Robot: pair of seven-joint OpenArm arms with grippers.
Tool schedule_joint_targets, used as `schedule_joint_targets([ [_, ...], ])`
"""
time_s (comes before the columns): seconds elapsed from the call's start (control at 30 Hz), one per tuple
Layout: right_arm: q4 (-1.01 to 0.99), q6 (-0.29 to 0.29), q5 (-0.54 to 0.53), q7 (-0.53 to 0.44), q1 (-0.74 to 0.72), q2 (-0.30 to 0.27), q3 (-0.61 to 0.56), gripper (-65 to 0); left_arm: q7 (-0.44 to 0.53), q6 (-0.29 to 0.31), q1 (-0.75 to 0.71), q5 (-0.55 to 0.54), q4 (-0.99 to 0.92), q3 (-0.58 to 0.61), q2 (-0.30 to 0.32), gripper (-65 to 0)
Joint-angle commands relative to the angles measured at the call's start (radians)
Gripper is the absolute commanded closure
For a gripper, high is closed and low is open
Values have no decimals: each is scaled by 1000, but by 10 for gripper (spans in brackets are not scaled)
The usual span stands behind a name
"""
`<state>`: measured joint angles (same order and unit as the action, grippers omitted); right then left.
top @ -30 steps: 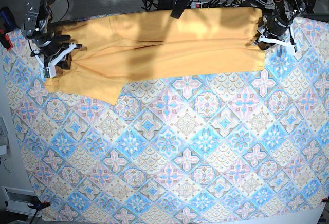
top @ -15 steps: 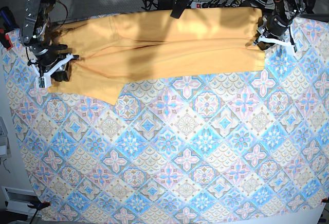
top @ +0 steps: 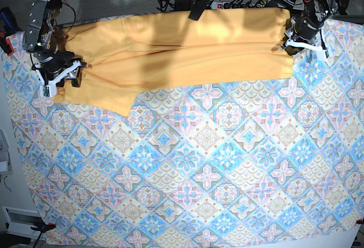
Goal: Fold the T-shirt properly
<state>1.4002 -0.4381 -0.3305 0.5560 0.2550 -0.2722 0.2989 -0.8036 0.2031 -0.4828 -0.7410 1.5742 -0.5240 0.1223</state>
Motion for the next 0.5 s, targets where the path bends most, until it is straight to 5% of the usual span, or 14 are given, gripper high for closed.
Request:
schedule_joint_targets([
  [0.0, 4, -3, -9, -15, -7, -20, 1, -328, 16, 3, -1, -7, 13, -5, 12, 0],
  [0.2, -43, -6, -9, -15, -27, -22, 0, -318, 16, 3, -1, -7, 13, -3, 12, 0],
  [0.47, -40, -15, -15, -14, -27, -23, -2, -20, 16, 3, -1, -7, 13, -5, 12, 0],
])
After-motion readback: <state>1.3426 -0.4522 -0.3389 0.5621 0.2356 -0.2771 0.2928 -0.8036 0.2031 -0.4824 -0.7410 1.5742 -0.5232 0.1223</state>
